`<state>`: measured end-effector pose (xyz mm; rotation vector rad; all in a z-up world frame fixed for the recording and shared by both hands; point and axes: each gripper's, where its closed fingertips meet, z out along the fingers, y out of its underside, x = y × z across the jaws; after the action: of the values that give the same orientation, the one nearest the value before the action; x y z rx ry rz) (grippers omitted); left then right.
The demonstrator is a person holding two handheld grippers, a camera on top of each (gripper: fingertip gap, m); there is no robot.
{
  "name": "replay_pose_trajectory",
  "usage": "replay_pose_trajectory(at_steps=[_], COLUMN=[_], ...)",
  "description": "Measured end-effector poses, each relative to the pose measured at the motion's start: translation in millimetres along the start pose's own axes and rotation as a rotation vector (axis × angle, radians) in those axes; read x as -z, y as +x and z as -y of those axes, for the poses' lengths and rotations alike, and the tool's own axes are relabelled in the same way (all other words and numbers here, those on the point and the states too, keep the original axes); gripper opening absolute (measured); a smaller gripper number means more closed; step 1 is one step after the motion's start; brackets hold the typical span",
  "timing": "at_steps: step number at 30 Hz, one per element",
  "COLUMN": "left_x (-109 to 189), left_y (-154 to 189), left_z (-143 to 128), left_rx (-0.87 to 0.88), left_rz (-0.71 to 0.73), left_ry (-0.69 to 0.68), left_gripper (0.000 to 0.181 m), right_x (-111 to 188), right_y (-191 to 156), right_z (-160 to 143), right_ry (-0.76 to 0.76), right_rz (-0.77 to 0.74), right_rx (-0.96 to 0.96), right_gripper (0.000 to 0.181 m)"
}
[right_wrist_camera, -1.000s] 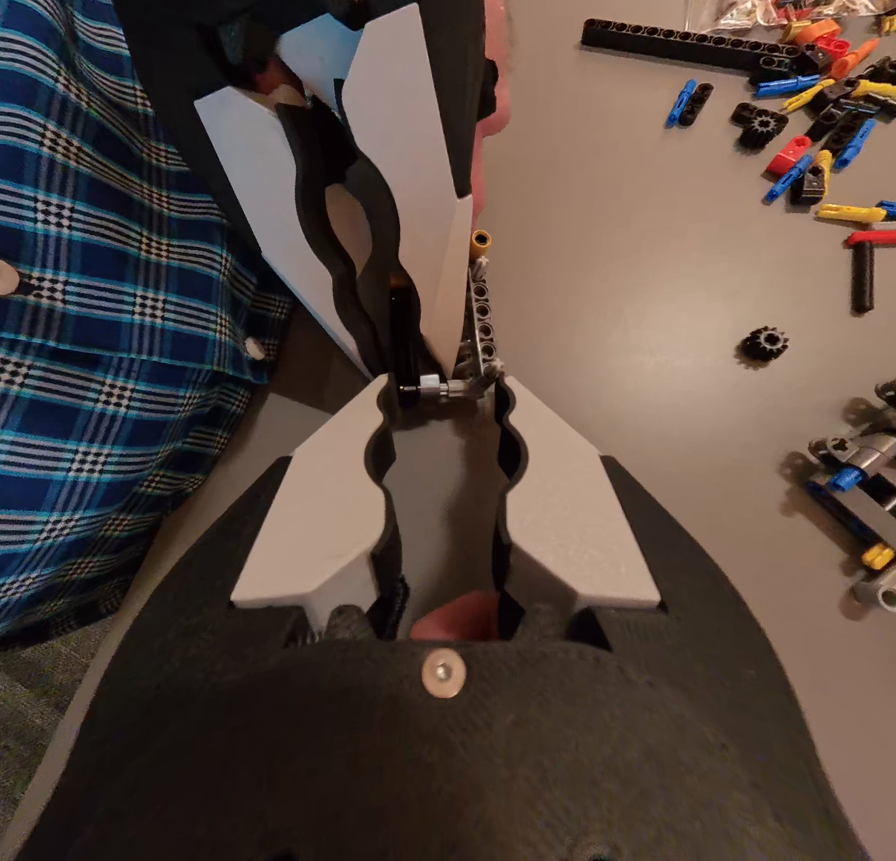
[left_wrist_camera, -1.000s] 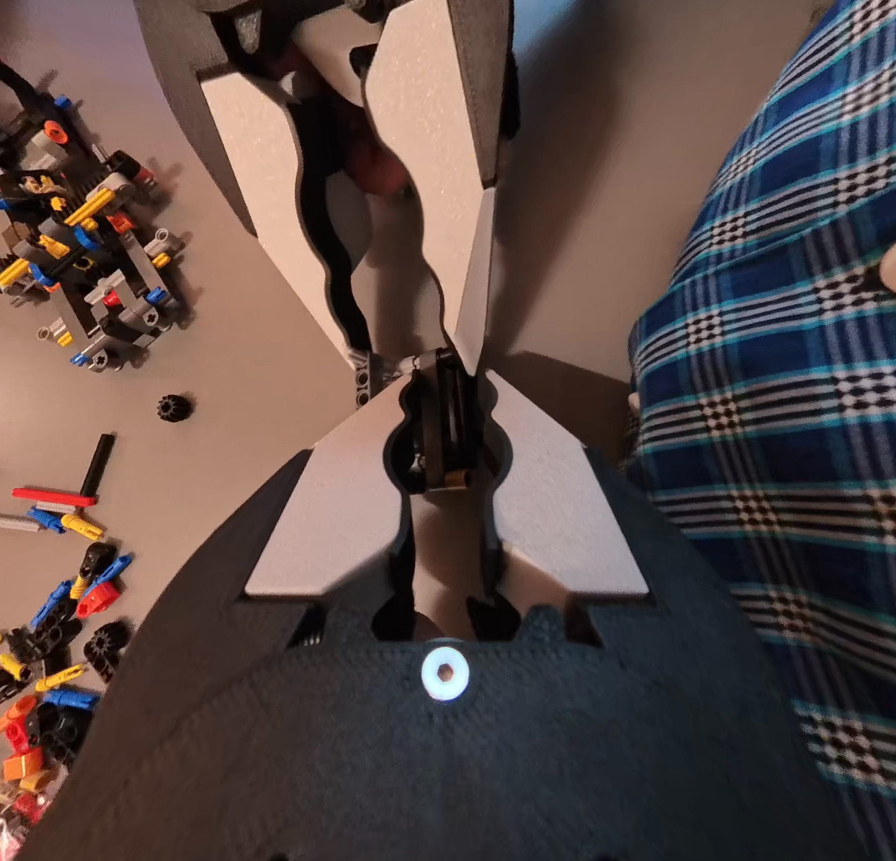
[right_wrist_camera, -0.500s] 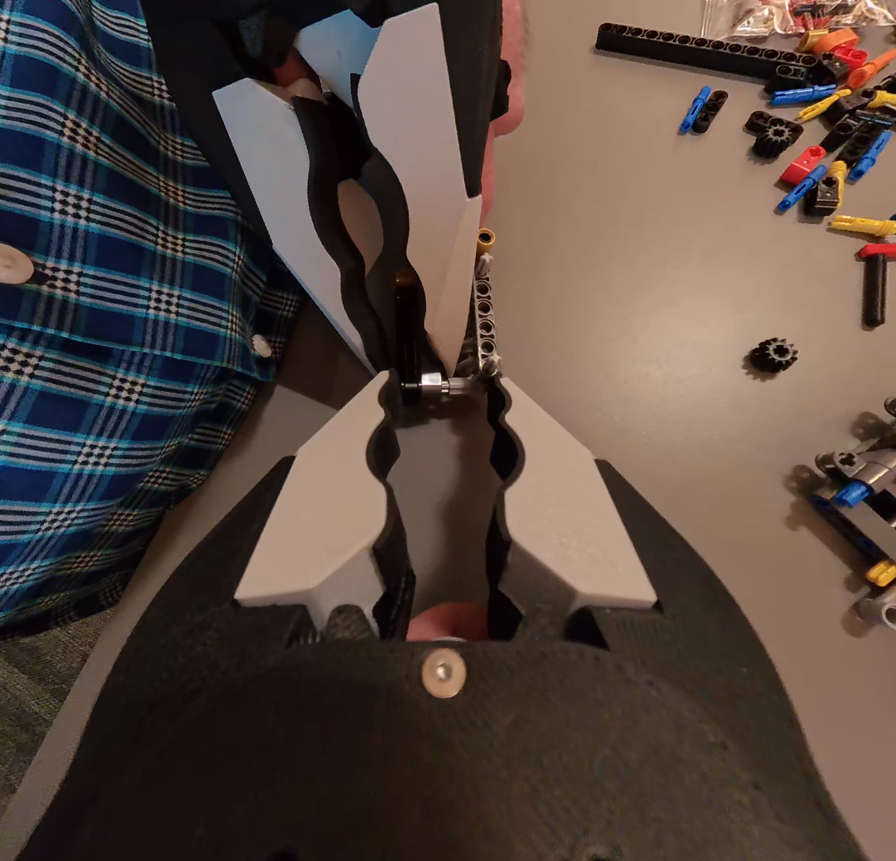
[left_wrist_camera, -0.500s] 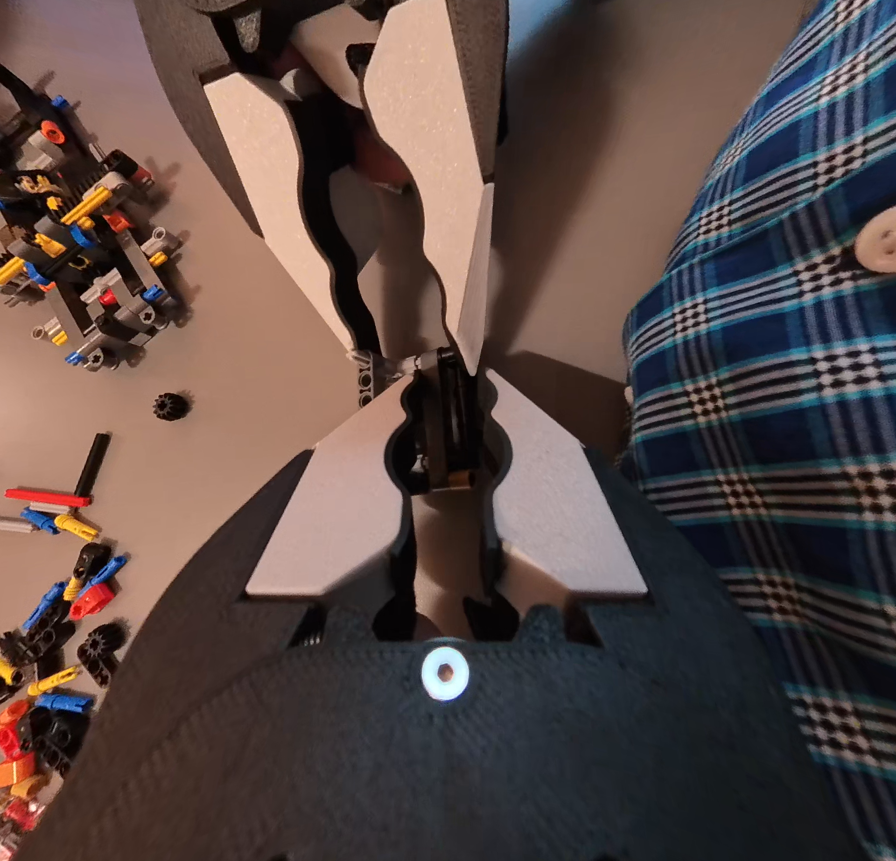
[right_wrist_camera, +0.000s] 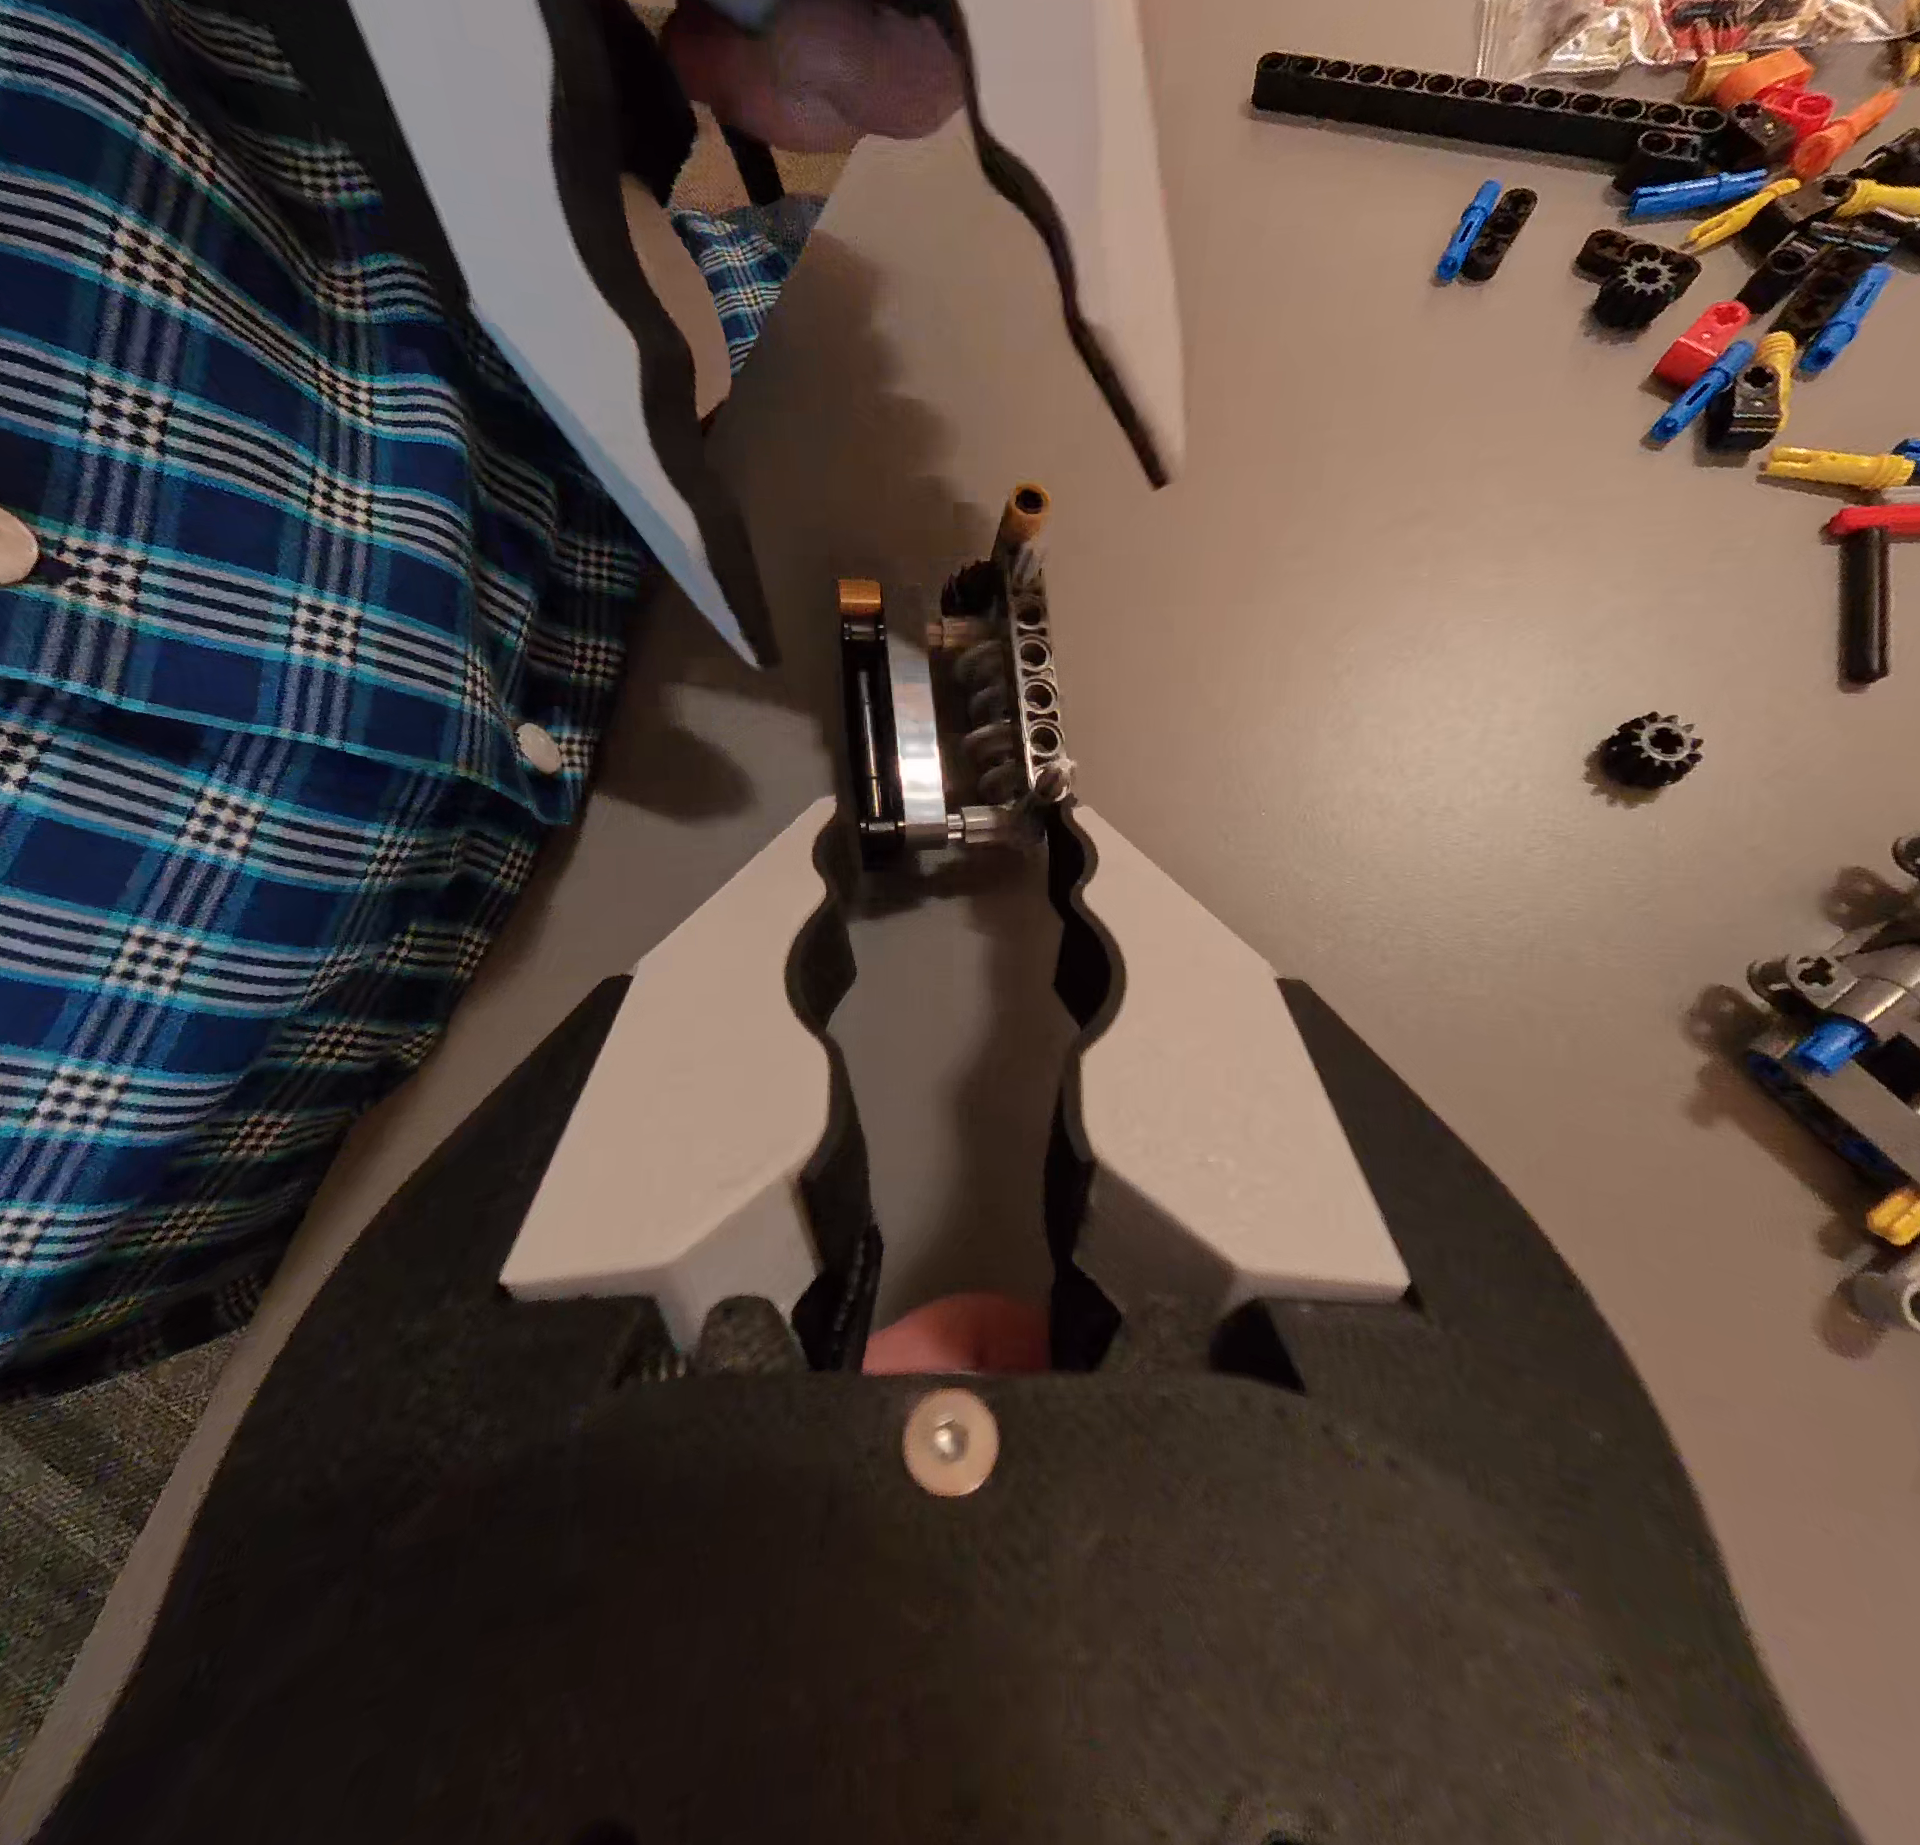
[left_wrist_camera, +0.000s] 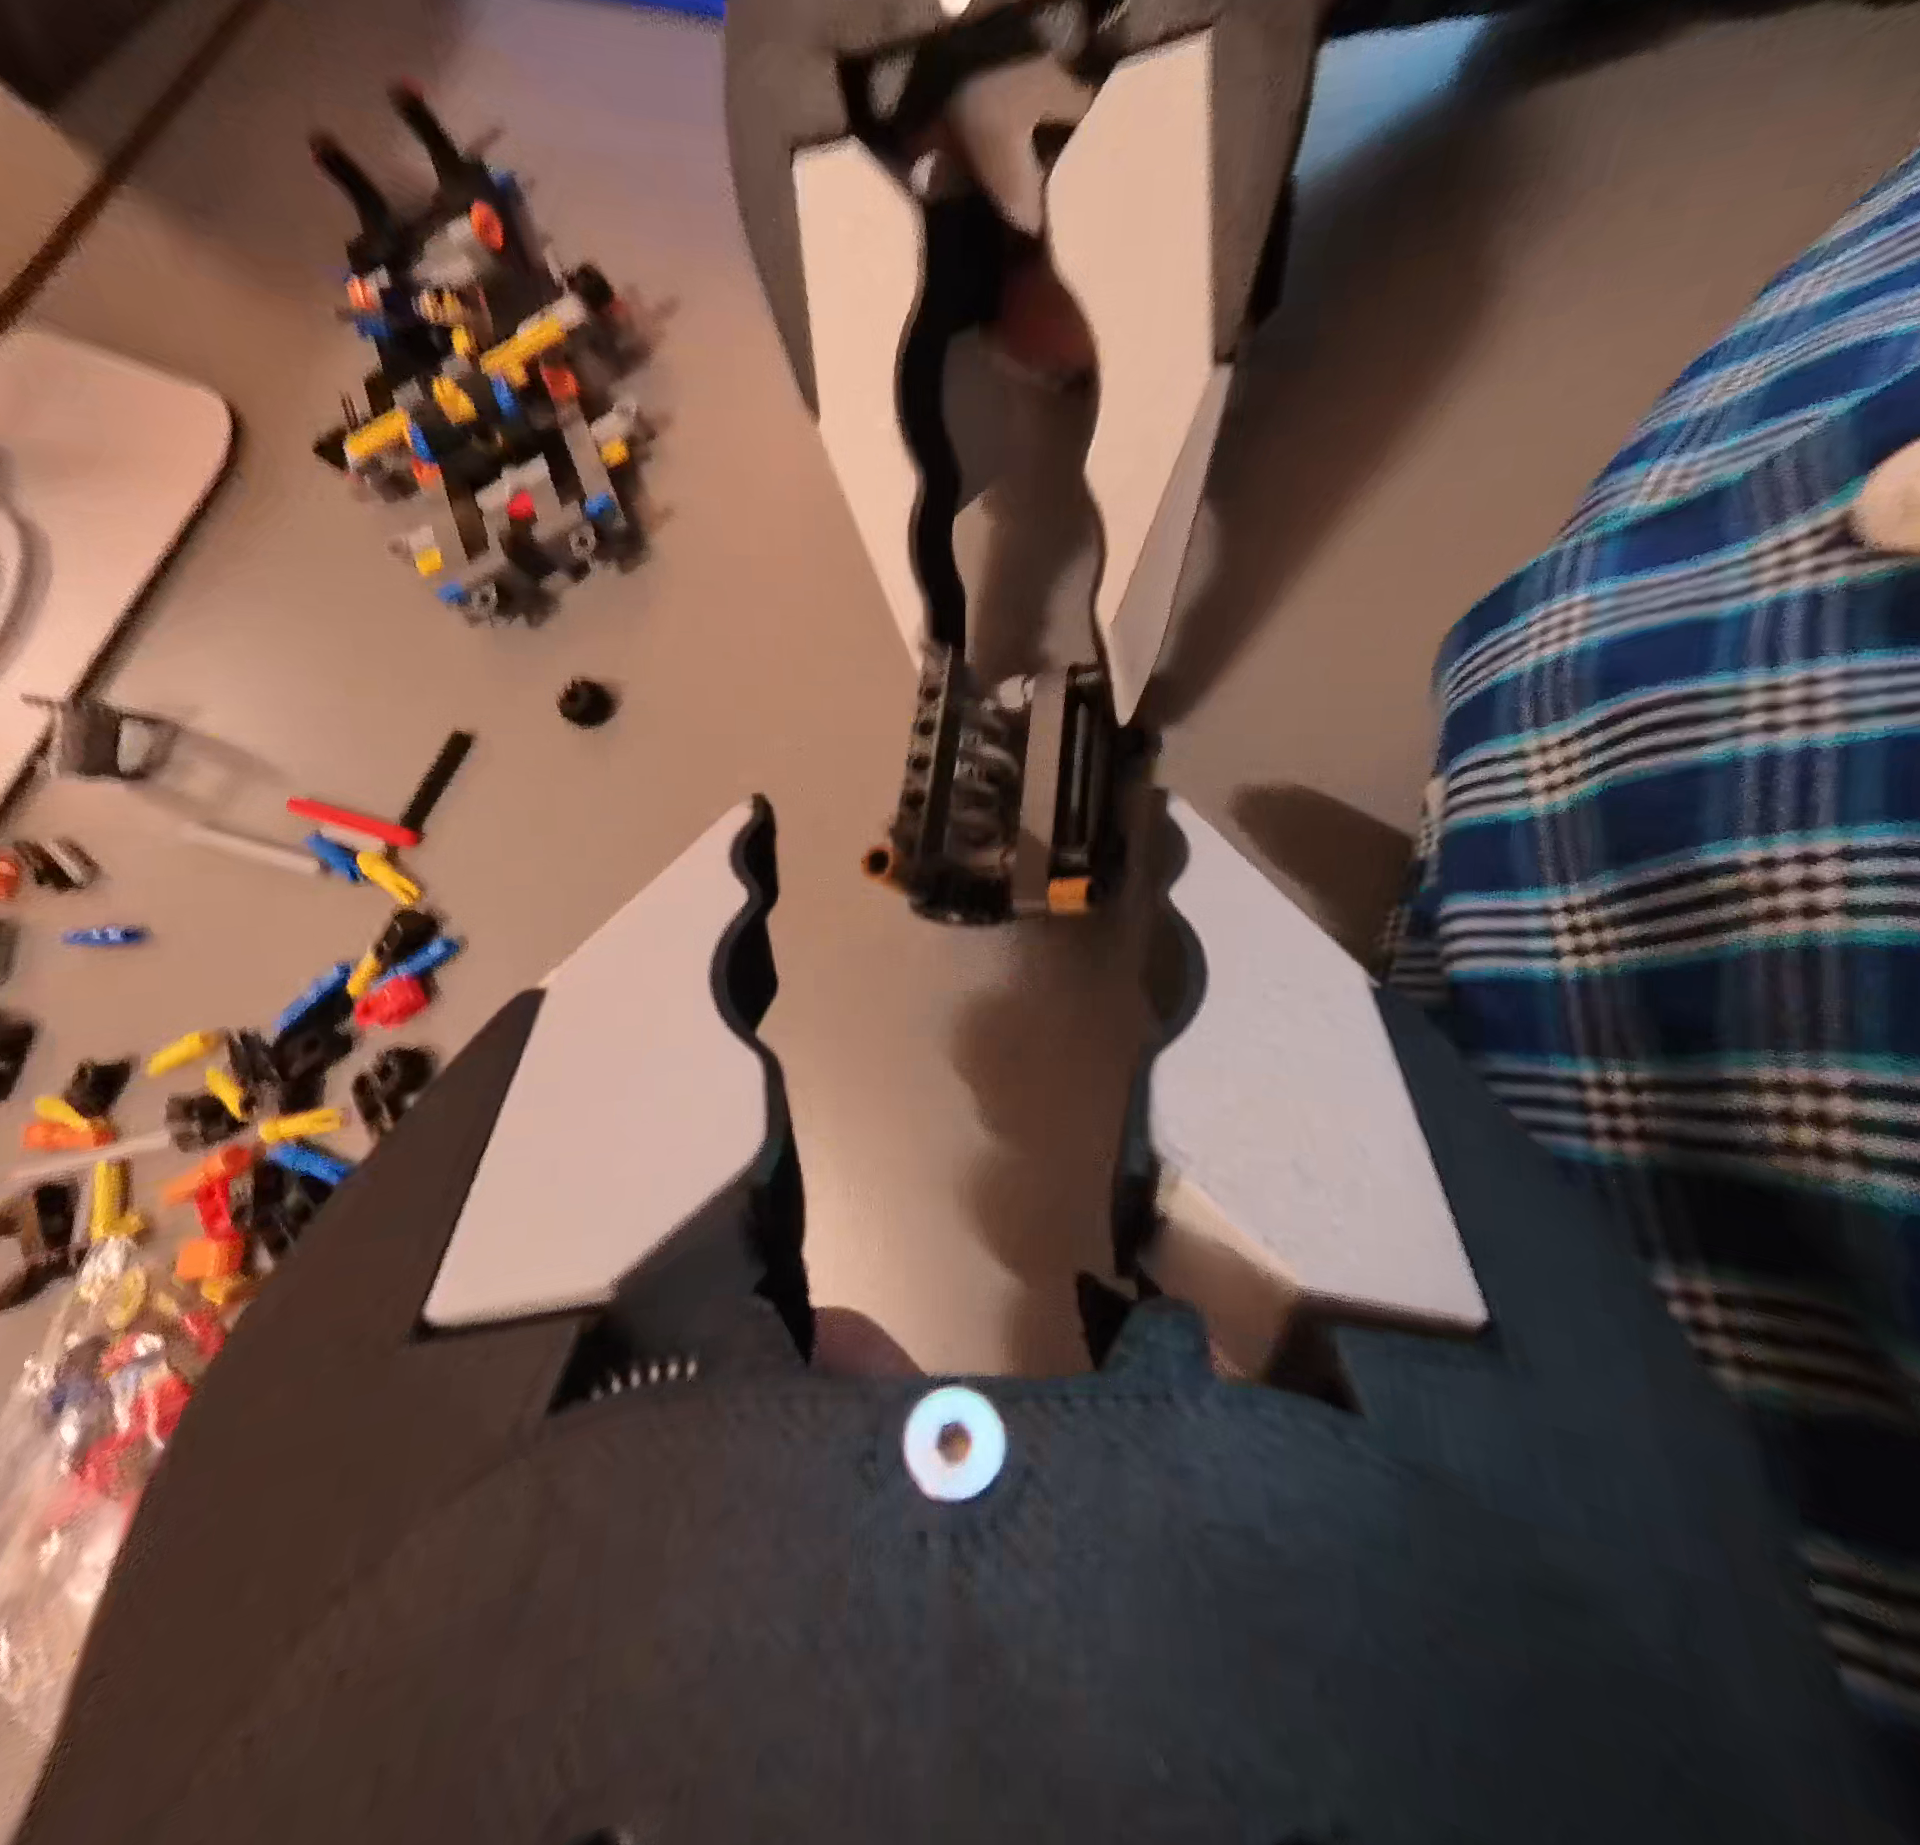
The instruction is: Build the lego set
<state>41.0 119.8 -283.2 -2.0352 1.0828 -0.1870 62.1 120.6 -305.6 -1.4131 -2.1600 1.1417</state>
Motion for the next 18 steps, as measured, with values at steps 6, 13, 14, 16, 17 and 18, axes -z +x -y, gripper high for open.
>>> replay_pose_trajectory(at_steps=[6,13,14,16,17,18], left_x=[-9,-12,-12,-13,-13,-13], left_y=[6,13,13,13,13,13], left_z=[-18,-19,-19,-18,-18,-18], left_rx=[0.134,0.186,0.186,0.177,0.171,0.162], left_rz=[-0.143,-0.244,-0.248,-0.248,-0.249,-0.248], left_ry=[-0.037,-0.003,0.002,0.009,0.010,0.012], left_gripper=[0.052,0.041,0.041,0.041,0.040,0.040], right_x=[0,1,0,1,1,1], right_y=[0,0,0,0,0,0], right_z=[0,0,0,0,0,0], right_ry=[0.002,0.005,0.005,0.004,0.003,0.003], right_rz=[-0.002,0.002,0.001,0.003,0.005,0.005], right_rx=[0.005,0.004,0.008,0.007,0.009,0.011], right_gripper=[0.034,0.033,0.033,0.033,0.033,0.033])
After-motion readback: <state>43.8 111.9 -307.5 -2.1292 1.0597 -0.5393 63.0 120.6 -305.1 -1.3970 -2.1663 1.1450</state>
